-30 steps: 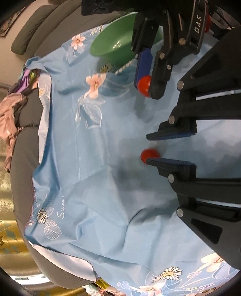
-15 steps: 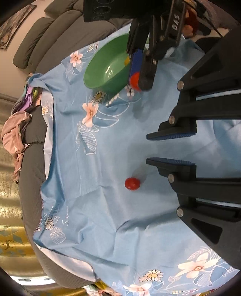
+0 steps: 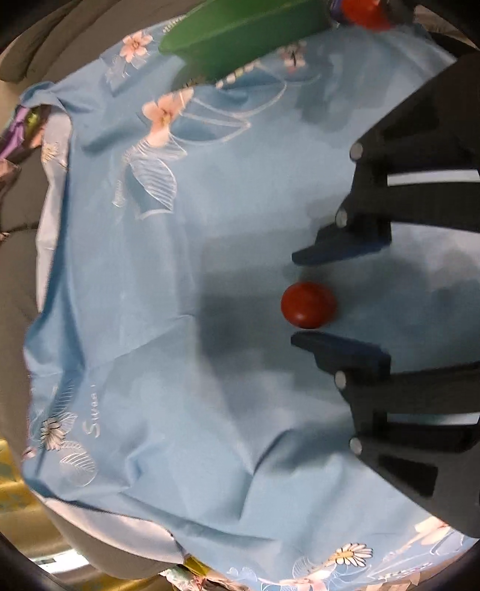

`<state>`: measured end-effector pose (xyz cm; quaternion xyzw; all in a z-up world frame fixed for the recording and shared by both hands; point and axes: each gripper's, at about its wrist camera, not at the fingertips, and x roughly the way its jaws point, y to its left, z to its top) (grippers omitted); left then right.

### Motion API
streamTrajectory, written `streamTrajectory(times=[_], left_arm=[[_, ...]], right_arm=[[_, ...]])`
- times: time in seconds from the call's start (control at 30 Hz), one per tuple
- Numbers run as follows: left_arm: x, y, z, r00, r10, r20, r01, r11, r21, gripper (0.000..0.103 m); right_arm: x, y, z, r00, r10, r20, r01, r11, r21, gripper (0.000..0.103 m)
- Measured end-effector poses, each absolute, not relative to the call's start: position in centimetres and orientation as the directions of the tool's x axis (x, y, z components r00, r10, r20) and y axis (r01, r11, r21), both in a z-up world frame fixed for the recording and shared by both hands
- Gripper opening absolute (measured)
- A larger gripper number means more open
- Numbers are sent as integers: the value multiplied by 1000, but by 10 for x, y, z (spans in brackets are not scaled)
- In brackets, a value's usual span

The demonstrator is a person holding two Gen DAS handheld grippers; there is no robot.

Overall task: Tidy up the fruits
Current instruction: 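Carry both cherry tomatoes into the green bowl and release them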

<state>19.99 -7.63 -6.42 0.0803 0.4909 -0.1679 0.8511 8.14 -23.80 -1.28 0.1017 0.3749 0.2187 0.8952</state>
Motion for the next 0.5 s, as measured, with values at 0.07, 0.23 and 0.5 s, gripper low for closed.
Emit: streamTrajectory(times=[0.07,0.23,0.5], left_arm=[[201,-74,-66,470,-216,-856,362,931,-35,25],[195,-68,-64,466,-212,-859,348,936,-42,24],[153,-66,-28,491,-282,-824,364,926,-100,24]], right_arm=[[83,-238,-14,622,472,-625,-318,882,349,33],[83,-239,-15,624,476,-619,-318,879,355,33],[67,-249,-3,656,472,-589,-311,880,359,33]])
